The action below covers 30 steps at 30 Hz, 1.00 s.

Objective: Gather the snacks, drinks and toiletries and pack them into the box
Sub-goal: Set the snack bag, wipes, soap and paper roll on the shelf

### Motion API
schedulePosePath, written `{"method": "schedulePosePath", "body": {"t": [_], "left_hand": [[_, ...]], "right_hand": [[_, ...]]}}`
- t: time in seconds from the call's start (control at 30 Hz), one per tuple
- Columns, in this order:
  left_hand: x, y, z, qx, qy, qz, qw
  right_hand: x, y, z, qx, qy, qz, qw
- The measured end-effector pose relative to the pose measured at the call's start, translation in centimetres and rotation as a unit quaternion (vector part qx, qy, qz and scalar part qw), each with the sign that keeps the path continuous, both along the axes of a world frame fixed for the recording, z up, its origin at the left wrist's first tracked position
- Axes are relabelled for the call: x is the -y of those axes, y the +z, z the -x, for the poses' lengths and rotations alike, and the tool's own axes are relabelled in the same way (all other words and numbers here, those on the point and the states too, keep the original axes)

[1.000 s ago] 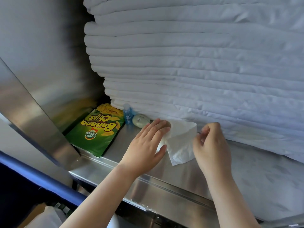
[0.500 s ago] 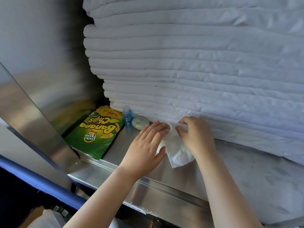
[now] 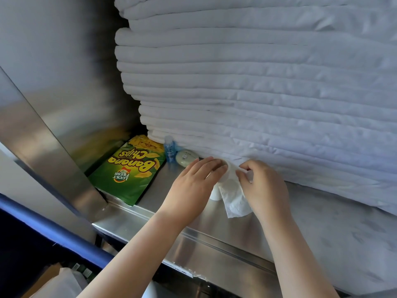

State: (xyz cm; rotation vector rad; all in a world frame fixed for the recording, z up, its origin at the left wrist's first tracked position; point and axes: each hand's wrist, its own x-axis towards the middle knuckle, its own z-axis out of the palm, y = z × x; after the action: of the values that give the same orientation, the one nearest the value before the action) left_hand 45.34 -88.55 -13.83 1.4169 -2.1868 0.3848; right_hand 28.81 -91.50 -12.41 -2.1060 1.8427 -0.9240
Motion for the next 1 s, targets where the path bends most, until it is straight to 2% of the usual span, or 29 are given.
{"method": "schedulePosePath", "body": {"t": [0.23,0.63,0.83,1.0], "left_hand": [[0.3,0.7,0.8,-0.021,0.010,-0.003,1.000],[0.8,0.8,1.7,0.003,0.046,0.045,0.998],[0.7,0.8,1.0,0.026,0.028,0.026,0.999],[0.8,1.1,1.1,0.027,0.032,0.006,0.999]], "right_hand": [[-0.9,0.2,0.6,0.013,-0.013,-0.033,0.999],[-1.2,-0.6,0.9,0.018,-0.065,-0.015,0.998],[-2.1,-0.1,1.5,0.012,-0.048,-0.011,0.999],[-2.7,0.3,2.2,0.014,-0.010,-0.042,0.999]]}}
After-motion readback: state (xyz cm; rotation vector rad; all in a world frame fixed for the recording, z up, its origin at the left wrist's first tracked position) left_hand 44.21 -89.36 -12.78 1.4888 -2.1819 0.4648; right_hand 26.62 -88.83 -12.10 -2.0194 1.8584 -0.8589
